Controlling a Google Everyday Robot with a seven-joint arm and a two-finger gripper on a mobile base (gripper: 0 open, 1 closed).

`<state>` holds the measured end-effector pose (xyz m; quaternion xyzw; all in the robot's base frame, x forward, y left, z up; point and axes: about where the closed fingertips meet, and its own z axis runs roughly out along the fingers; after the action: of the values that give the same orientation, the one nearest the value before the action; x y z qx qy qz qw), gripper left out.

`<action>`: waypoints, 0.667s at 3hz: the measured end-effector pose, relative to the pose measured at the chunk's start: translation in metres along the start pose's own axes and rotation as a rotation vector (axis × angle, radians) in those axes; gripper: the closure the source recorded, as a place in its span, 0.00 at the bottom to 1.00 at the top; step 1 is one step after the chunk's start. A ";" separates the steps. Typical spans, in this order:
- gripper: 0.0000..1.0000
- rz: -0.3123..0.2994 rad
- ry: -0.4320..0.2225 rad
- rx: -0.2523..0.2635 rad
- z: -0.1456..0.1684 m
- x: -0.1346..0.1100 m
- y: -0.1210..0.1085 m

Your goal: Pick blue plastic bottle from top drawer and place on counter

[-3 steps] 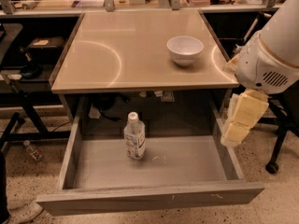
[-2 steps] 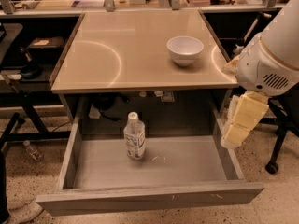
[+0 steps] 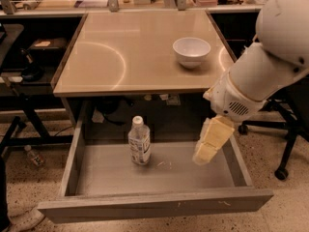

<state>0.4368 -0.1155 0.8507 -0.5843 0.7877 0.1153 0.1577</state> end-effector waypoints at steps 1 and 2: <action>0.00 0.053 -0.031 -0.048 0.041 -0.005 -0.005; 0.00 0.055 -0.033 -0.048 0.042 -0.005 -0.006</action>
Offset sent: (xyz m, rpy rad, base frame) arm 0.0095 0.0158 -0.0307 0.0415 0.0457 -0.0257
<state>0.4491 -0.0972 0.8135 -0.5638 0.7979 0.1479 0.1534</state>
